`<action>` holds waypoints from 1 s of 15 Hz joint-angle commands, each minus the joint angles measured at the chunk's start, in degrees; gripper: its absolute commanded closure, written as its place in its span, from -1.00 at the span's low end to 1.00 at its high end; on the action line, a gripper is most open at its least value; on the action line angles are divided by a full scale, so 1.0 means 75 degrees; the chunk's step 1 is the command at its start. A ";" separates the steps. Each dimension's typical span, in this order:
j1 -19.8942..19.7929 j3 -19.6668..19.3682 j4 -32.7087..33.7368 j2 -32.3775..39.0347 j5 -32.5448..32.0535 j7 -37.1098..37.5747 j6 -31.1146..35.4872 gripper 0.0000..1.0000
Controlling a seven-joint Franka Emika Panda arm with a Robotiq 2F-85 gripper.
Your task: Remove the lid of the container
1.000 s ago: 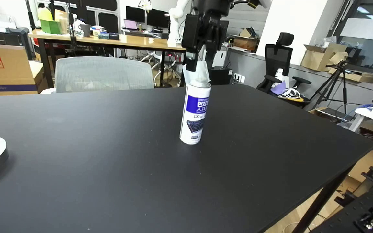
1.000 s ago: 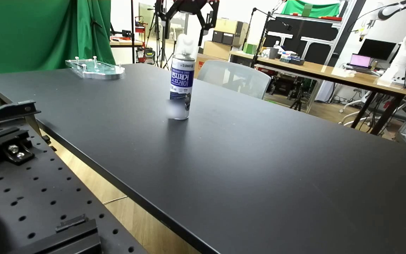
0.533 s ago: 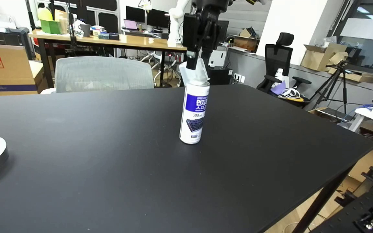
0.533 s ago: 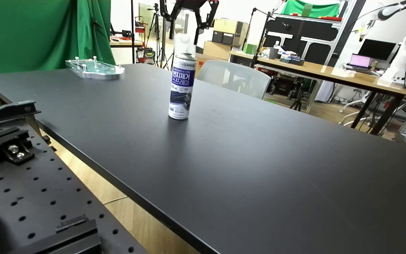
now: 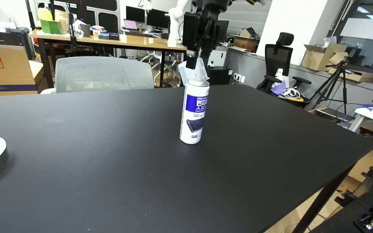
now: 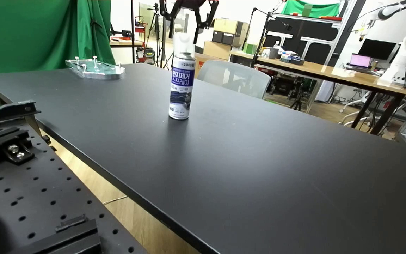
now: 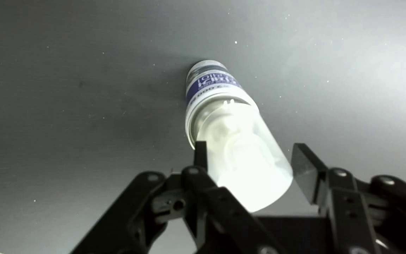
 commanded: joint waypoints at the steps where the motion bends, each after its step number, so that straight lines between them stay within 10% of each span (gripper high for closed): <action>1: -0.0007 0.0088 -0.0289 -0.0397 0.0262 -0.0358 0.0066 0.27; 15: 0.1389 -0.0372 -0.2652 -0.1982 0.1918 -0.2304 0.2882 0.27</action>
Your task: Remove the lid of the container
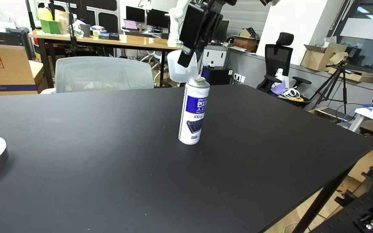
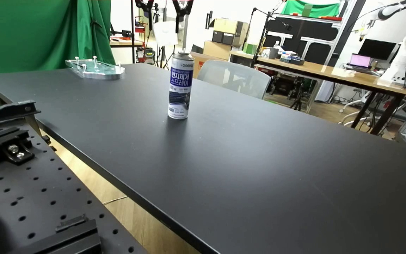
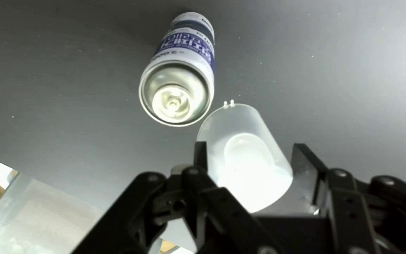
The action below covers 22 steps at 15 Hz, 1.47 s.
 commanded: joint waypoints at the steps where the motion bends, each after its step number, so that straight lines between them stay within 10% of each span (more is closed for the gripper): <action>1: 0.0758 -0.0430 -0.0444 -0.0252 0.0782 -0.0785 0.0469 0.27; 22: 0.1268 -0.0088 -0.0344 0.2486 0.3780 -0.2201 0.2625 0.27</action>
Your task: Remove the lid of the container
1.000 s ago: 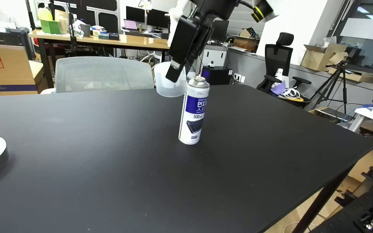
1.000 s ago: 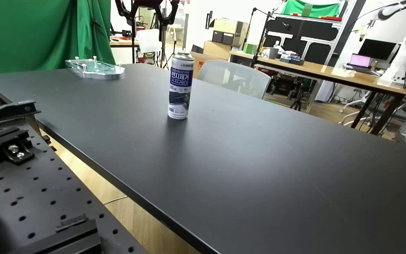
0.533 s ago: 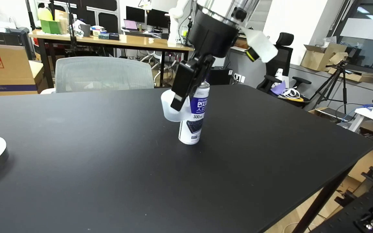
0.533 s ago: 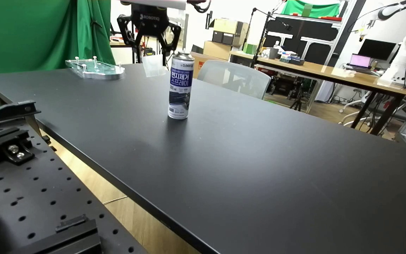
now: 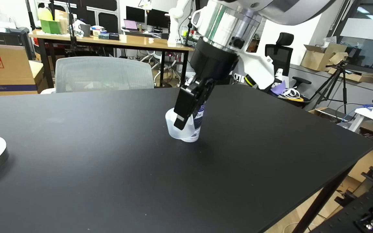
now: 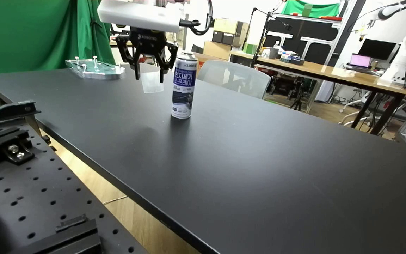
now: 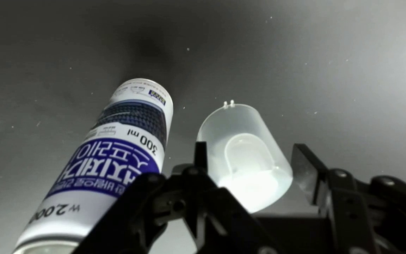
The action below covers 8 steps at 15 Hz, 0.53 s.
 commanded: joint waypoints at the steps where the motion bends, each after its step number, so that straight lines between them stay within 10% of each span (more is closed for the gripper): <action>1: -0.0061 0.0156 0.0197 0.0200 0.0631 -0.0454 -0.0004 0.27; 8: -0.0345 0.0405 0.0634 0.0556 0.2485 -0.1727 0.0264 0.27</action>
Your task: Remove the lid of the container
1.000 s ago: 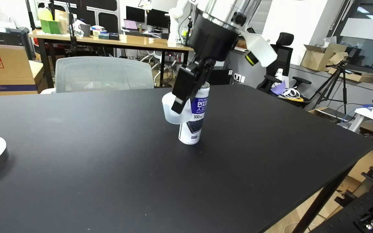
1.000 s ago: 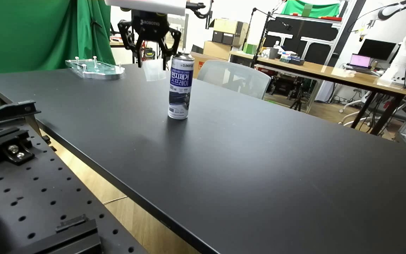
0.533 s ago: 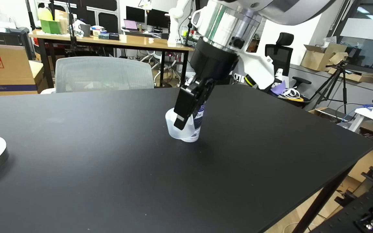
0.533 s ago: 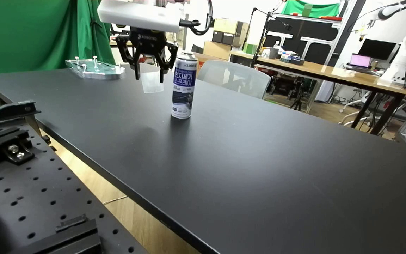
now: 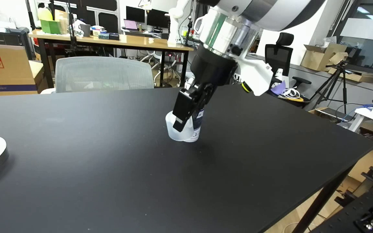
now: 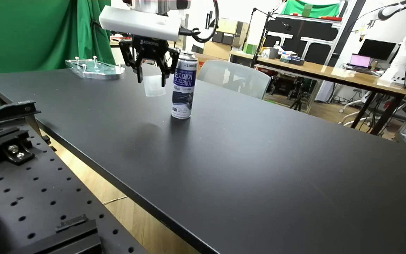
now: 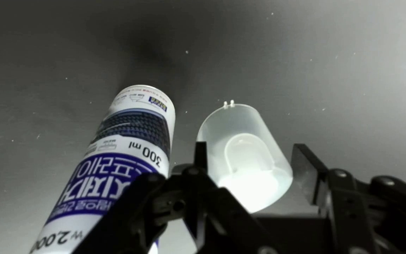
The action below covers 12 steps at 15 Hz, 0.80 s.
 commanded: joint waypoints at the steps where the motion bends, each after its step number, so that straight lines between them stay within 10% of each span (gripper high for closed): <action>1: -0.0311 0.0185 0.0435 0.0282 0.1145 -0.0849 0.0131 0.27; 12: -0.1049 0.0253 0.1450 0.1620 0.3956 -0.3251 -0.0098 0.27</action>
